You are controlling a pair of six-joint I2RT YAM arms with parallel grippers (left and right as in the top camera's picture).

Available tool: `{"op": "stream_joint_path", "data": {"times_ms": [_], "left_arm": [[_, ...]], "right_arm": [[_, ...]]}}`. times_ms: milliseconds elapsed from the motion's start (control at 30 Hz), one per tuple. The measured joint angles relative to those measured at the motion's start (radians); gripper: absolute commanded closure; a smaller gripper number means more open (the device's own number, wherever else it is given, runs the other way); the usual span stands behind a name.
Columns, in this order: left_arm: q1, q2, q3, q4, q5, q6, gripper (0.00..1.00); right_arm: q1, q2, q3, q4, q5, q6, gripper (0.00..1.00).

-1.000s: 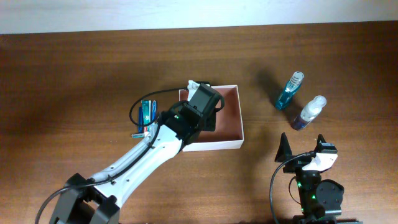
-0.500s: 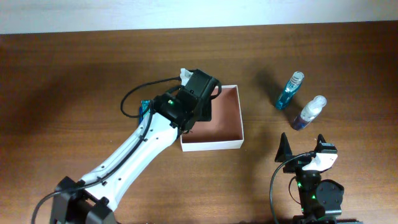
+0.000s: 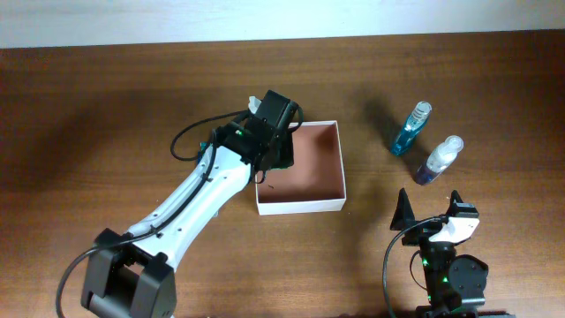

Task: Pack container
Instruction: 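Lift the soap pack and carry it into the pink box, then lower the soap pack into the box and open the left gripper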

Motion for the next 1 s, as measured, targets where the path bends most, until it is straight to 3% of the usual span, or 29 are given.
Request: {"op": "stream_joint_path", "data": {"times_ms": [1000], "left_arm": [[-0.031, 0.212, 0.000, 0.022, -0.048, 0.000, 0.80]], "right_arm": [[0.000, 0.000, 0.000, 0.000, 0.000, 0.000, 0.02]]}}
